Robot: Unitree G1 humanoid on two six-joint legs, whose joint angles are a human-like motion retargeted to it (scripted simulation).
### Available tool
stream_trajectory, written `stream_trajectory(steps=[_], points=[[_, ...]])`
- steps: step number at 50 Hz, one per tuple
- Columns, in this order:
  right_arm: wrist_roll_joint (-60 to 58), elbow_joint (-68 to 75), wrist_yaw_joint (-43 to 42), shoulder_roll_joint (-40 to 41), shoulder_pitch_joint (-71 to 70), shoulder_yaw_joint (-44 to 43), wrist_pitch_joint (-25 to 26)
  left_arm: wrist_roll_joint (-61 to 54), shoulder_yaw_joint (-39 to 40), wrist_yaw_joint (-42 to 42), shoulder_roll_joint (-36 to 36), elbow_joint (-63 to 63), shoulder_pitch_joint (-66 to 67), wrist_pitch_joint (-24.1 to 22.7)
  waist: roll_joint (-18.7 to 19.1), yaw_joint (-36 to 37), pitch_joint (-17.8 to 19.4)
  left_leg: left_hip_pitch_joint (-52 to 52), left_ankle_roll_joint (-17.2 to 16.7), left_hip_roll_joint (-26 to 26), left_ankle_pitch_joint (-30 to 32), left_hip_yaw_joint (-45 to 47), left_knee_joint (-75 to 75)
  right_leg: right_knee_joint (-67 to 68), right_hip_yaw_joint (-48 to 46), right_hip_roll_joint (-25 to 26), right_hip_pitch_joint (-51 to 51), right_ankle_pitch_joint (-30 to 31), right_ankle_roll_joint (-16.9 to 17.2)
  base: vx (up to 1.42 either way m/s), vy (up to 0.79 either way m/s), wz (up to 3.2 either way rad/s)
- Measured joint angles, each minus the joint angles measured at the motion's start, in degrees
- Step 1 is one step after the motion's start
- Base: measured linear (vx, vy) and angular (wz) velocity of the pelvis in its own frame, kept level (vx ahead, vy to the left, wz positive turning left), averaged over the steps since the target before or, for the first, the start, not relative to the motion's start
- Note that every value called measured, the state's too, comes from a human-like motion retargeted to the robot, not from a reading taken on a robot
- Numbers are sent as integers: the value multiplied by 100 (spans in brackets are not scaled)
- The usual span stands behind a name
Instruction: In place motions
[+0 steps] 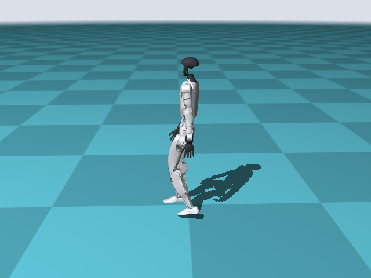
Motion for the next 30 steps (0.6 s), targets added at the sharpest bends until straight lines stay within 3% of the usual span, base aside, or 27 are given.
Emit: stream_trajectory(steps=[8,10,13,16,18,20,25,30], points=[[-740,274,-915,-378,-201,3,-229,6,-108,-82,171,-67,-240,13,304,-212,118,456,0,986,-1347,1344,-661,-109,457,1044,-457,-439,-1018,-14,16,-169],[-1127,444,-1501,-464,-306,66,-320,2,-101,-121,206,-93,-386,33,323,-333,232,526,0,954,-1359,1594,-973,-101,561,1119,-617,-670,-1234,-34,39,-139],[-1313,823,-2018,-400,-385,134,-210,20,-29,-185,385,-150,-551,50,277,-494,441,508,0,1068,-1216,2008,-1061,42,122,1178,-820,-1284,-1834,-39,30,-130],[-1061,1302,-2066,-325,-364,-65,-105,60,-22,-181,608,-161,-720,81,135,-404,697,558,0,1087,-1117,2358,-1102,235,-1298,853,-847,-2173,-1632,-37,16,-125],[-768,1632,-1895,-341,-272,-232,-49,90,-2,-123,675,-166,-742,88,75,-212,785,703,0,1049,-1006,2632,-1324,329,-2079,658,-755,-2345,-1439,-21,13,-154],[-582,1921,-1704,-359,-122,-390,73,62,60,-61,659,-155,-662,78,20,10,746,837,0,985,-862,2988,-1621,422,-2188,585,-636,-2126,-1382,-12,17,-167],[-169,2366,-1915,-393,267,-779,185,-57,149,-54,528,-47,-304,57,56,-132,487,836,0,963,-495,3395,-2150,743,-2026,538,-420,-833,-1675,-17,18,-90],[-97,2510,-2123,-483,362,-782,137,54,313,45,338,61,-193,95,152,-417,404,771,0,991,-118,3761,-2637,999,-2678,262,-14,181,-2408,-28,15,-71]])
